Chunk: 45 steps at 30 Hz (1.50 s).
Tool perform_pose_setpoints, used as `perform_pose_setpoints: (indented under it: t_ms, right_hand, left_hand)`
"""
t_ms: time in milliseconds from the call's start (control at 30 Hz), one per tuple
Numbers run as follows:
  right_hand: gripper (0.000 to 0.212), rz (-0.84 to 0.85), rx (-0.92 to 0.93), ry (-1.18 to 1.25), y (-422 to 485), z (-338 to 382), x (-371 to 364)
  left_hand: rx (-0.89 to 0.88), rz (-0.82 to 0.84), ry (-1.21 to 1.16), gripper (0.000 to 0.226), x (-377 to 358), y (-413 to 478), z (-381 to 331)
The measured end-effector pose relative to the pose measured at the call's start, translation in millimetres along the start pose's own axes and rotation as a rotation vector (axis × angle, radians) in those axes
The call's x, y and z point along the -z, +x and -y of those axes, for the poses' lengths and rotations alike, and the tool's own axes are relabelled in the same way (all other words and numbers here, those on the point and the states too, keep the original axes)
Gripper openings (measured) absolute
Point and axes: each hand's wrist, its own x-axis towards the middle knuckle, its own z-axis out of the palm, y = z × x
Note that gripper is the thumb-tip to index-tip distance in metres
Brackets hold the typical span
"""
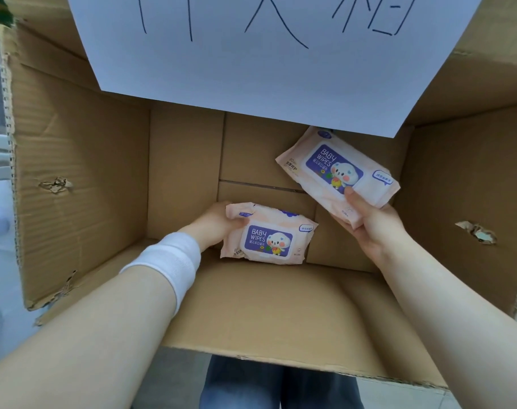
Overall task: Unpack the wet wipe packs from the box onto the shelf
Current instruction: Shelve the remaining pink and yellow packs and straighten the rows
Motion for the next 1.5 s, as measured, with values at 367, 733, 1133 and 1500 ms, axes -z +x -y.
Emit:
perform_pose_setpoints:
  t_ms: [367, 733, 1133, 1500]
  right_hand:
    - [0.031, -0.1, -0.017, -0.007, -13, -6, 10]
    - [0.036, -0.303, -0.067, -0.103, -139, 21, 25]
    - [0.038, 0.239, 0.215, -0.576, -377, 17, 39]
    - [0.019, 0.976, 0.632, -0.83, -596, -14, -33]
  left_hand:
    - [0.023, 0.073, -0.124, 0.042, -6, -7, -1]
    - [-0.172, -0.3, -0.383, 0.032, 57, -157, 9]
    - [-0.449, -1.01, -0.582, 0.03, 28, -533, 133]
    - [-0.628, -1.401, -0.985, 0.017, -22, -783, 342]
